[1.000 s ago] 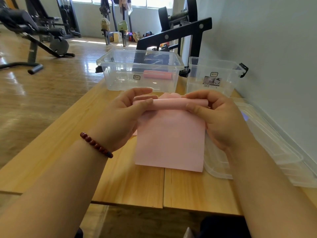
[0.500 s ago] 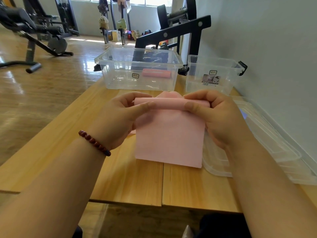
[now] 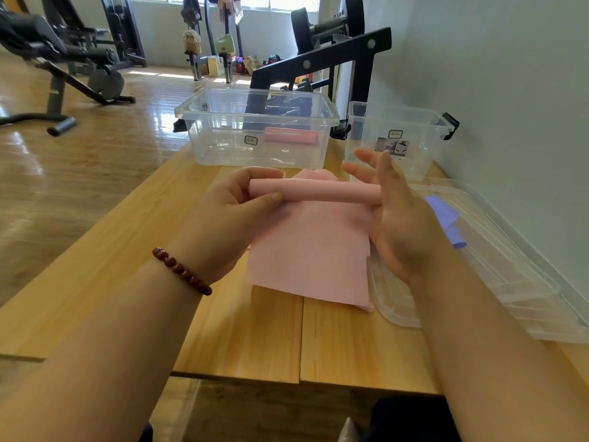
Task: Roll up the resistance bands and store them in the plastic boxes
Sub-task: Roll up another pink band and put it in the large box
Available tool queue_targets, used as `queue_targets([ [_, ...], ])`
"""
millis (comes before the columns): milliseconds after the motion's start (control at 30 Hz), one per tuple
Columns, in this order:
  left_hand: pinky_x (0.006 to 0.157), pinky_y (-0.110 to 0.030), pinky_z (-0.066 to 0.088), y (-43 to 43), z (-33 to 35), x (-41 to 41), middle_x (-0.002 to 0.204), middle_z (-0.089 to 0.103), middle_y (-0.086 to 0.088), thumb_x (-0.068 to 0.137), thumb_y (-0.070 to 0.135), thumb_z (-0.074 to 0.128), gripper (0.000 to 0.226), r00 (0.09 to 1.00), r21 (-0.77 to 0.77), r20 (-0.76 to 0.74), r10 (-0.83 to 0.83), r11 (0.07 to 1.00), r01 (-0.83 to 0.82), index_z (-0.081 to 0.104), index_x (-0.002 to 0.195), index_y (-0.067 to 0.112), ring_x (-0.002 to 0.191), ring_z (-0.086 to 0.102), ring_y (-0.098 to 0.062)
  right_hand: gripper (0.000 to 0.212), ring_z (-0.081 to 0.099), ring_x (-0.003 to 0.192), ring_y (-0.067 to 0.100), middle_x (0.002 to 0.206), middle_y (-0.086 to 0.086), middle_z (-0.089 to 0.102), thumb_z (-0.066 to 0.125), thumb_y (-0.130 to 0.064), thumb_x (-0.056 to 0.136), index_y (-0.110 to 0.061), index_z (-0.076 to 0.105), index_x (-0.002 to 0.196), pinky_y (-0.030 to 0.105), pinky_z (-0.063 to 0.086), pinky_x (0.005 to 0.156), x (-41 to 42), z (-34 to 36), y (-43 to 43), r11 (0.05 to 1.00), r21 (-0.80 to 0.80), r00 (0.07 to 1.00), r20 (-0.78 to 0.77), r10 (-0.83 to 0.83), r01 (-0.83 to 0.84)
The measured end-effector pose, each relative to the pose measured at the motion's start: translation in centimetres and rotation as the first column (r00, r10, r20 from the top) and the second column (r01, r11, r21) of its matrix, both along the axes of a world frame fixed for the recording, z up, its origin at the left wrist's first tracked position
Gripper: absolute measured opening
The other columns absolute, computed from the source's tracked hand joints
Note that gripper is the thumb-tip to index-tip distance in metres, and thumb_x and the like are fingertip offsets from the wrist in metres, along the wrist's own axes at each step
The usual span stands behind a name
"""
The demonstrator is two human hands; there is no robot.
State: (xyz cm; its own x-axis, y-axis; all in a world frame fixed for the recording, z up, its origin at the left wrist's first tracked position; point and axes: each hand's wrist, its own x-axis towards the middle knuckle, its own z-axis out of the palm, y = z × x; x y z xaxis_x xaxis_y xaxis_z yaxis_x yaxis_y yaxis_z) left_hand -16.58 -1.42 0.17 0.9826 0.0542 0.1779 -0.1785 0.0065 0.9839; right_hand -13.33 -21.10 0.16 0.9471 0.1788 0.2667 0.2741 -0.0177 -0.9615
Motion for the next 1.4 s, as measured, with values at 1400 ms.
queue_targets([
  [1400, 0.08, -0.031, 0.056, 0.5, 0.0, -0.1, 0.118, 0.065, -0.013, 0.073, 0.023, 0.069, 0.024, 1.0, 0.018, 0.007, 0.003, 1.0, -0.003, 0.069, 0.097, 0.02, 0.104, 0.064, -0.026, 0.022, 0.068, 0.097, 0.019, 0.106, -0.001, 0.071, 0.077, -0.027, 0.076, -0.031, 0.073, 0.097, 0.029, 0.057, 0.076, 0.3, -0.2, -1.4, 0.998, -0.065, 1.0, 0.01, -0.005, 0.005],
])
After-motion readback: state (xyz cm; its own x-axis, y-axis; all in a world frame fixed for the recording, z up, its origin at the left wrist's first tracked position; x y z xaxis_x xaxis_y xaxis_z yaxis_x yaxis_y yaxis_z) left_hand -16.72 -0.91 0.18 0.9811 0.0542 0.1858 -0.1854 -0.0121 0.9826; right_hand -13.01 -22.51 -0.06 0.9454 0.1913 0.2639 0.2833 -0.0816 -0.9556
